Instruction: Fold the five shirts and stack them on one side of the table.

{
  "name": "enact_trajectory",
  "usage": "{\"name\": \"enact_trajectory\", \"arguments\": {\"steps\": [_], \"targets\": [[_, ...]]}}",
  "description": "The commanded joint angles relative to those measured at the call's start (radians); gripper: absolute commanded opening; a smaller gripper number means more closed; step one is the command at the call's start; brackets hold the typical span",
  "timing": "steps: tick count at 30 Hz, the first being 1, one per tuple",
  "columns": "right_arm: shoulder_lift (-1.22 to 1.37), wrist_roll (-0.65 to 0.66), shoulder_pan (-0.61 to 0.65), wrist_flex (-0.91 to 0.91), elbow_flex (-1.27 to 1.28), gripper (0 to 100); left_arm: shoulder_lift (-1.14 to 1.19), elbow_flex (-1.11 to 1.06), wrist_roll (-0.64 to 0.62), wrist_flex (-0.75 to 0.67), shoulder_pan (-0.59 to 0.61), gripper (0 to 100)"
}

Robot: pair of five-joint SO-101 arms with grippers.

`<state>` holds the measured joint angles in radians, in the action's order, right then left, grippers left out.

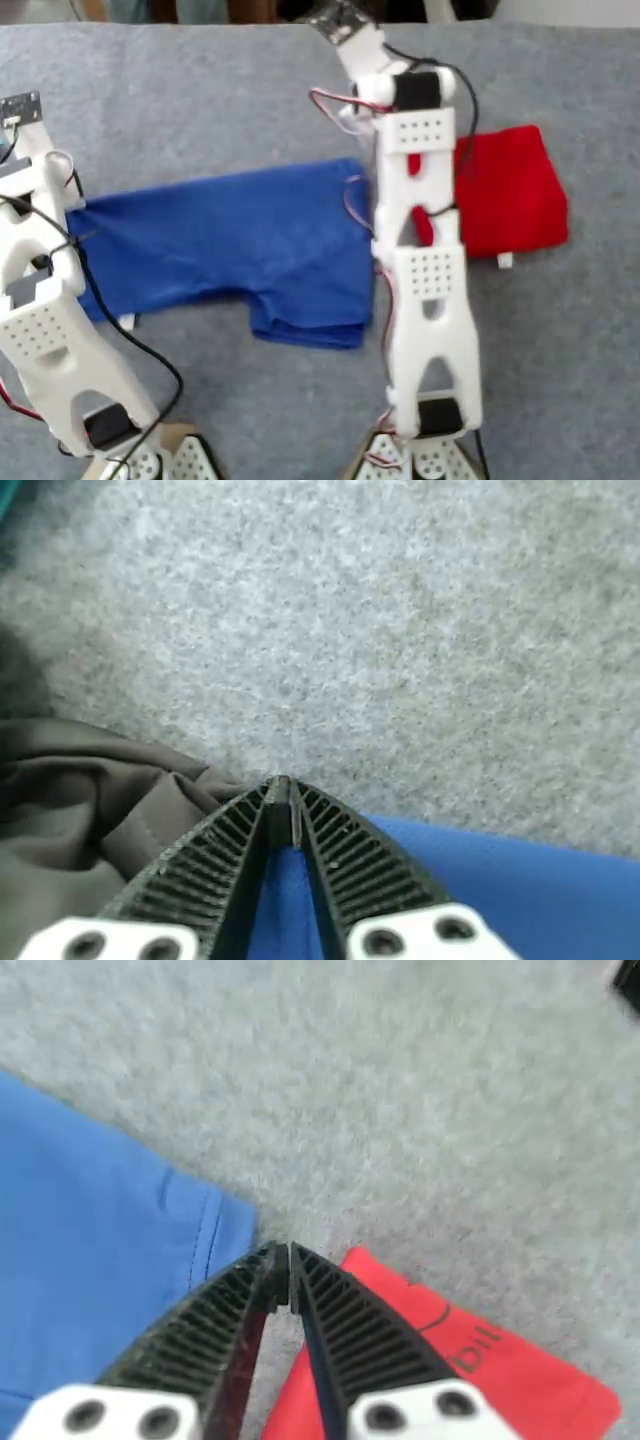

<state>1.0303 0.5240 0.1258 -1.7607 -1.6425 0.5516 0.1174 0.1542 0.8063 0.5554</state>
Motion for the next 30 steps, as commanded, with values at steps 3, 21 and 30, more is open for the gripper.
{"name": "enact_trajectory", "arguments": {"steps": [3,21,30], "targets": [[-0.202,0.015,0.048,-0.011,0.133,1.4,-0.014,0.047,-0.003,0.008,0.013,3],[-1.09,0.491,0.304,0.345,1.929,1.4,-0.351,-0.282,-0.091,-0.236,0.024,3],[-1.159,0.338,0.462,0.654,2.307,1.5,-0.39,-0.42,-0.27,-0.457,0.127,3]]}}
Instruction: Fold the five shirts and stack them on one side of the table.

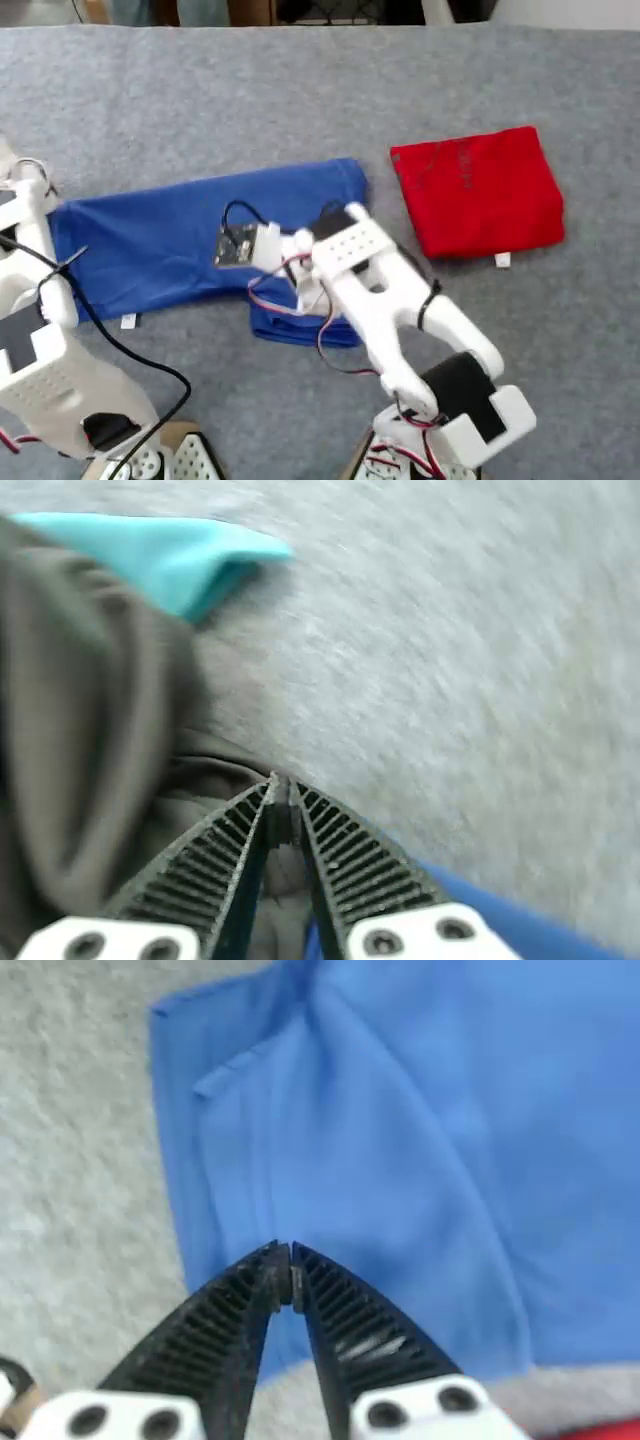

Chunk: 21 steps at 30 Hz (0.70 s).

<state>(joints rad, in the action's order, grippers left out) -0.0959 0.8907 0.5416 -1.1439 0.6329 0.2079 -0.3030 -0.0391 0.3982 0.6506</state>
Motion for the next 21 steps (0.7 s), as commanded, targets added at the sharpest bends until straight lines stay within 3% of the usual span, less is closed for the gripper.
{"name": "enact_trajectory", "arguments": {"steps": [1,6,11,21], "targets": [[-0.028,-0.029,0.058,0.037,0.039,1.5,-0.04,0.007,-0.089,-0.046,0.039,3],[-0.028,-0.029,0.087,0.038,0.07,1.7,-0.021,0.008,-0.087,-0.054,0.036,3],[-0.022,-0.028,0.092,0.071,0.093,9.1,-0.021,0.008,-0.087,-0.054,0.039,3],[-0.021,-0.029,0.089,0.203,0.177,9.2,-0.02,0.008,-0.086,-0.054,0.039,3]]}}
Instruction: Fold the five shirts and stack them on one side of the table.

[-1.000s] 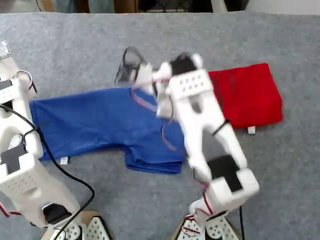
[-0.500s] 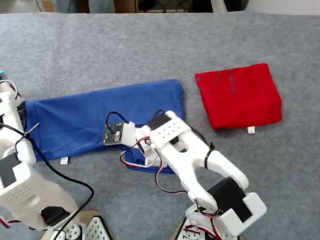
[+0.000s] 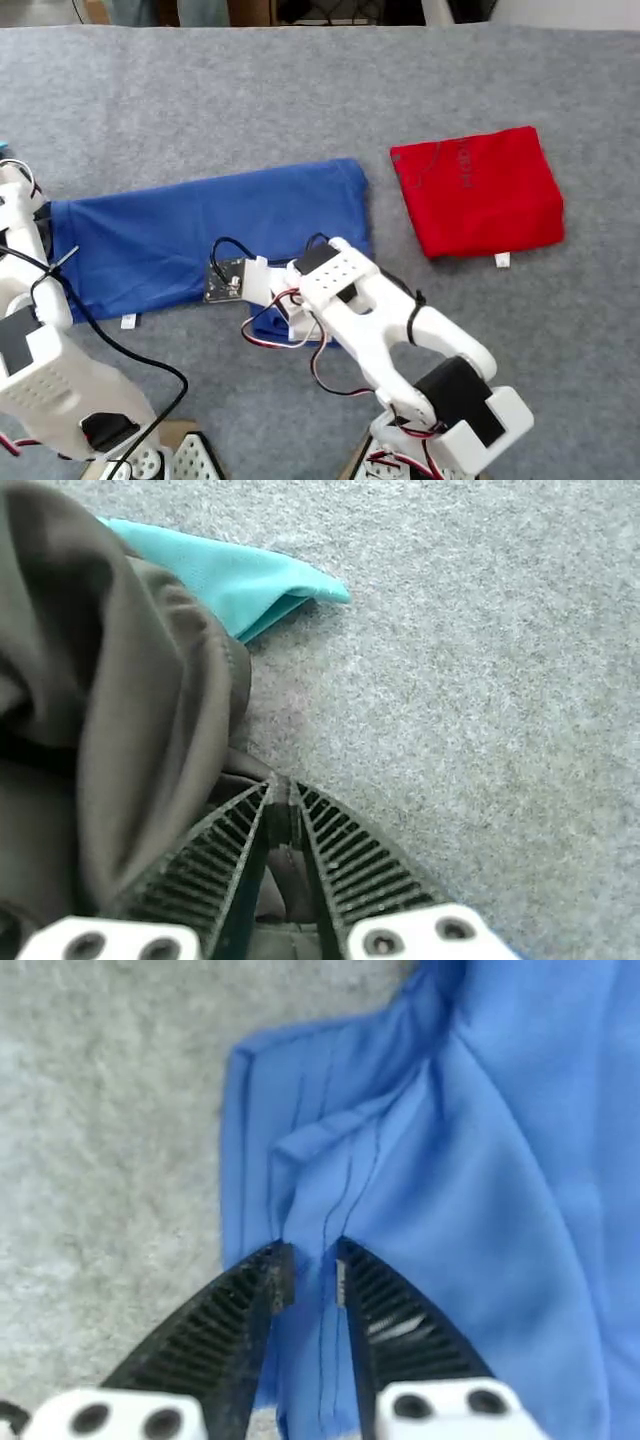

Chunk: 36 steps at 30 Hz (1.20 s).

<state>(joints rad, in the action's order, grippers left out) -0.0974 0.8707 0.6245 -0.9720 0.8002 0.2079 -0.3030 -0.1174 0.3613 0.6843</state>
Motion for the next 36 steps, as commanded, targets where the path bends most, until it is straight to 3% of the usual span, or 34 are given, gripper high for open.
{"name": "enact_trajectory", "arguments": {"steps": [1,4,20,28,36], "targets": [[-0.019,-0.009,0.006,0.032,0.013,8.8,-0.02,0.008,-0.008,-0.017,0.005,3],[-0.019,-0.009,0.006,0.043,0.016,1.5,-0.02,0.008,-0.008,-0.017,0.005,3],[-0.028,-0.068,0.012,-0.114,-0.114,1.3,-0.02,0.008,-0.008,-0.017,0.005,3],[-0.028,-0.063,0.017,-0.115,-0.12,1.5,-0.02,0.008,-0.008,-0.017,0.005,3],[-0.019,-0.064,0.101,-0.092,-0.081,1.5,-0.018,0.008,0.026,-0.017,-0.001,3]]}}
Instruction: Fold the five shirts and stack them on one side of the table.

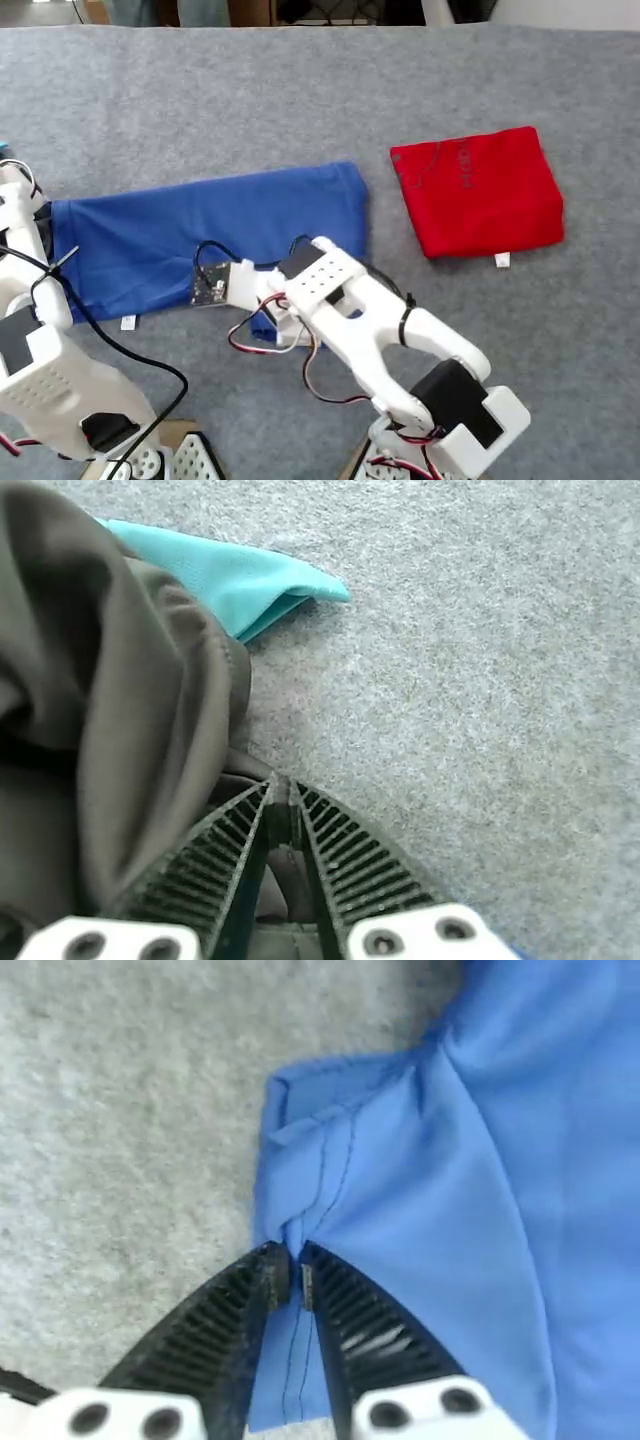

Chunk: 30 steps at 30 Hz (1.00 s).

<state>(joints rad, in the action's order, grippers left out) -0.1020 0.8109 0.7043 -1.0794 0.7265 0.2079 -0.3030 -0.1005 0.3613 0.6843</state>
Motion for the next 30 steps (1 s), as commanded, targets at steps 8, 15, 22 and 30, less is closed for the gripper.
{"name": "enact_trajectory", "arguments": {"steps": [8,15,22,30], "targets": [[-0.015,-0.002,-0.057,0.037,0.065,12.9,-0.018,0.008,0.009,-0.017,-0.001,3],[-0.015,0.0,-0.055,0.066,0.068,15.4,-0.018,0.008,0.009,-0.012,-0.001,3],[0.024,0.002,-0.052,0.066,0.07,15.5,-0.018,0.008,0.009,-0.011,0.004,3],[0.088,-0.003,-0.018,0.064,0.048,16.6,-0.018,0.008,0.009,-0.011,0.005,3]]}}
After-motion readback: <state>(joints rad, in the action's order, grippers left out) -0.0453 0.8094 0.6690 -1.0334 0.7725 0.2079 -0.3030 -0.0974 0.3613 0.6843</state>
